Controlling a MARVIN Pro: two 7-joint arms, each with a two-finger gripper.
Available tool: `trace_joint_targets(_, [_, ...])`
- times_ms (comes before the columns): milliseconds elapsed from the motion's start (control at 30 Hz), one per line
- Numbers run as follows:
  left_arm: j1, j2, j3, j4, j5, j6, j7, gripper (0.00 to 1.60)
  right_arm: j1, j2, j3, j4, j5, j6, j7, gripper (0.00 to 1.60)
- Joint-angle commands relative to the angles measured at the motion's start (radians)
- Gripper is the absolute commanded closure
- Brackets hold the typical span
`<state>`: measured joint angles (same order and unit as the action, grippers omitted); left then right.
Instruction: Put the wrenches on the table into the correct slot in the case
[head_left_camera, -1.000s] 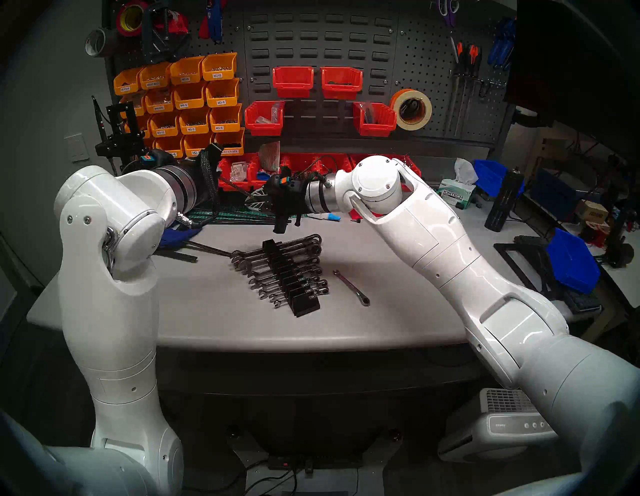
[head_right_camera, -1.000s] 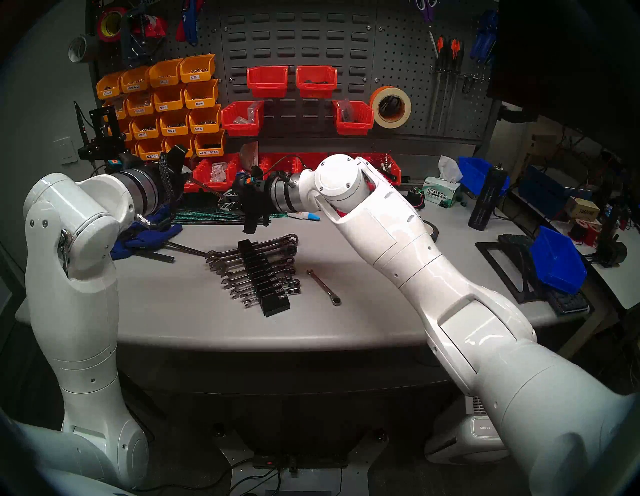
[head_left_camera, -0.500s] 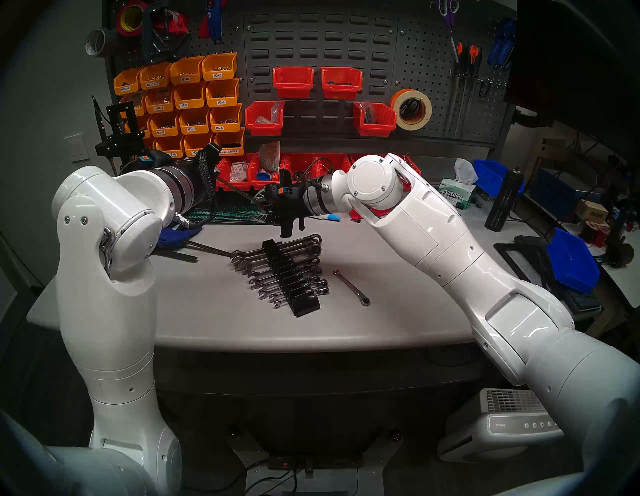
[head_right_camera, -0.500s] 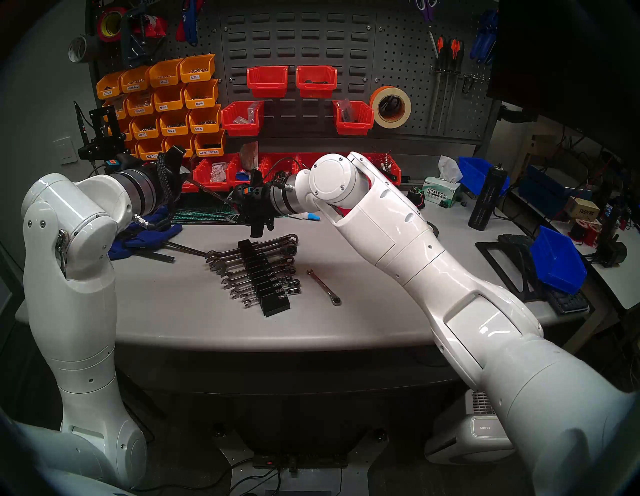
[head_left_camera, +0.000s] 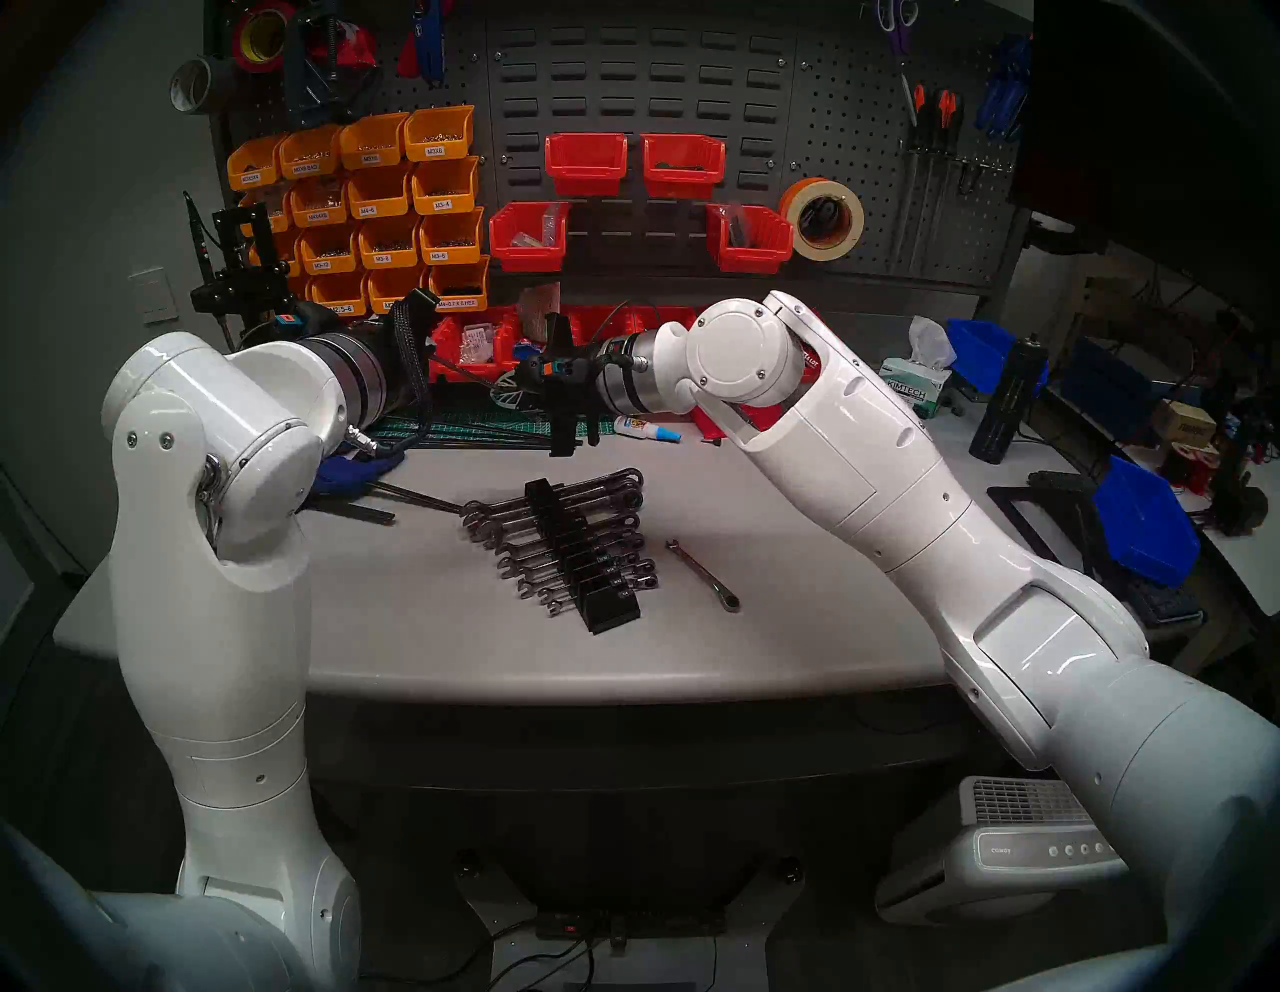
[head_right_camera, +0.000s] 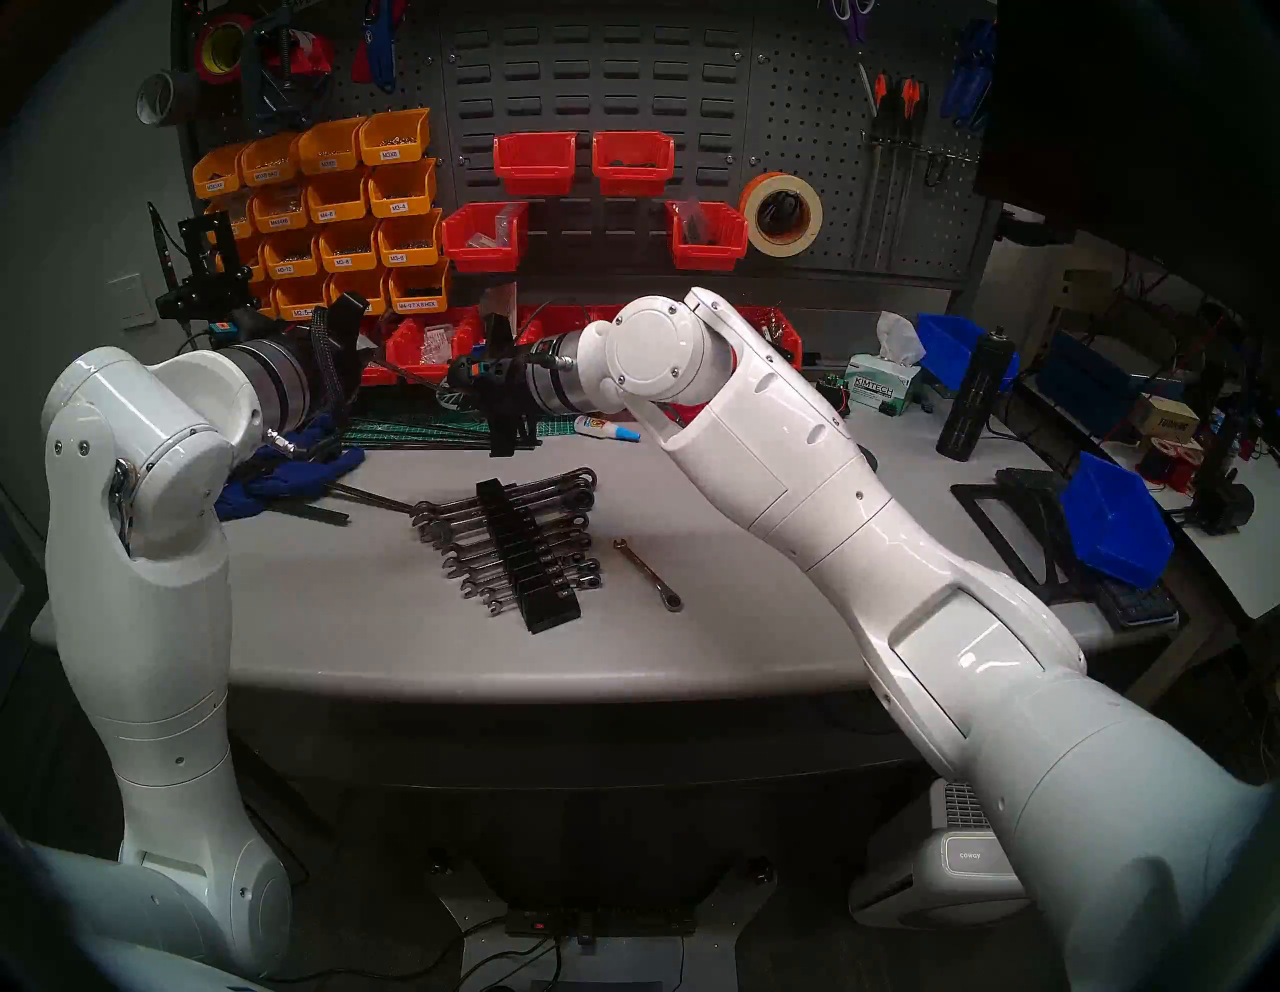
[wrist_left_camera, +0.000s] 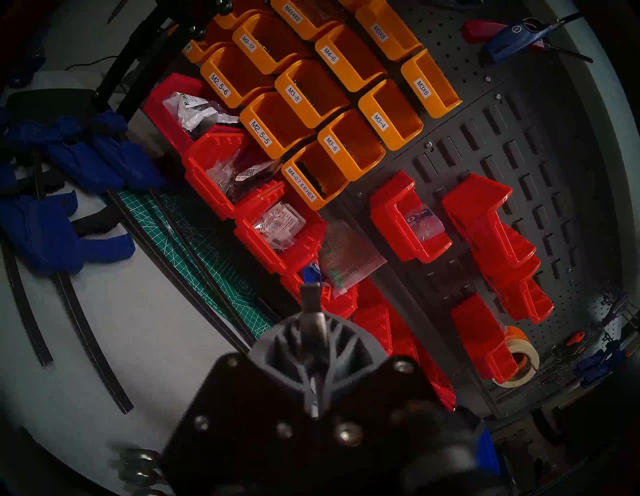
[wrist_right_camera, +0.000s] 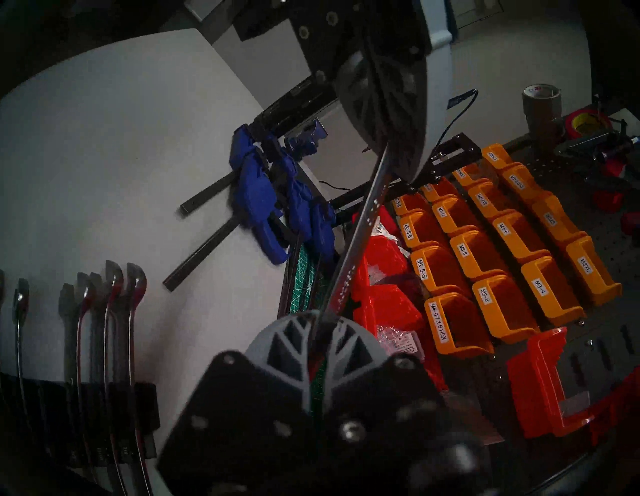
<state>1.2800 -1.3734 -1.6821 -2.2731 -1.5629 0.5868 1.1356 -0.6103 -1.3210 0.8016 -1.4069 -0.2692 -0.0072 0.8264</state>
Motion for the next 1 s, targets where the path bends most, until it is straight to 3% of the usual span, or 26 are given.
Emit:
trace_joint_targets(0, [-0.028,0.006,-0.001,-0.021,-0.004,0.004,-0.017,1.6,0.029,0.002,0.032,-0.058,0.004,0.018,-0.007,1.6])
trace_joint_targets(167, [-0.022,0.019,-0.005,-0.02,-0.025,0.022,-0.045,1.6,0.025,-0.005,0.06,-0.053,0.051,0.027,0.025,1.6])
trace_joint_targets(200, [-0.021,0.018,-0.007,-0.02,-0.037,0.025,-0.044,1.6,0.011,-0.018,0.089,-0.043,0.102,0.022,0.028,1.6])
trace_joint_targets(400, [-0.008,0.03,-0.019,-0.029,-0.069,0.059,-0.091,1.59,0.03,-0.015,0.096,-0.027,0.118,0.011,0.065,1.6])
trace_joint_targets(433, [-0.006,0.031,-0.02,-0.03,-0.072,0.064,-0.096,1.32,0.033,-0.014,0.096,-0.025,0.123,0.004,0.077,1.6])
trace_joint_targets(500, [-0.004,0.035,-0.024,-0.029,-0.081,0.077,-0.108,1.17,0.033,-0.019,0.105,-0.021,0.141,0.013,0.094,1.6])
trace_joint_targets(533, [-0.003,0.037,-0.025,-0.028,-0.085,0.082,-0.111,1.17,0.039,-0.015,0.101,-0.02,0.14,0.013,0.108,1.6])
trace_joint_targets(600, [0.003,0.042,-0.029,-0.028,-0.097,0.098,-0.128,0.92,0.039,-0.019,0.113,-0.013,0.165,0.021,0.131,1.6])
trace_joint_targets(800, [0.021,0.048,-0.04,-0.034,-0.126,0.131,-0.164,0.78,0.054,-0.024,0.131,0.01,0.219,0.043,0.205,1.6])
trace_joint_targets(833, [0.023,0.048,-0.041,-0.035,-0.128,0.133,-0.165,0.65,0.059,-0.025,0.134,0.014,0.229,0.049,0.221,1.6])
trace_joint_targets(900, [0.027,0.048,-0.047,-0.035,-0.134,0.141,-0.175,0.63,0.066,-0.029,0.14,0.021,0.247,0.068,0.249,1.6])
trace_joint_targets(933, [0.03,0.049,-0.051,-0.035,-0.137,0.147,-0.181,0.74,0.078,-0.025,0.14,0.028,0.246,0.087,0.273,1.6])
trace_joint_targets(967, [0.031,0.049,-0.053,-0.034,-0.138,0.149,-0.183,0.72,0.079,-0.027,0.146,0.032,0.253,0.092,0.278,1.6])
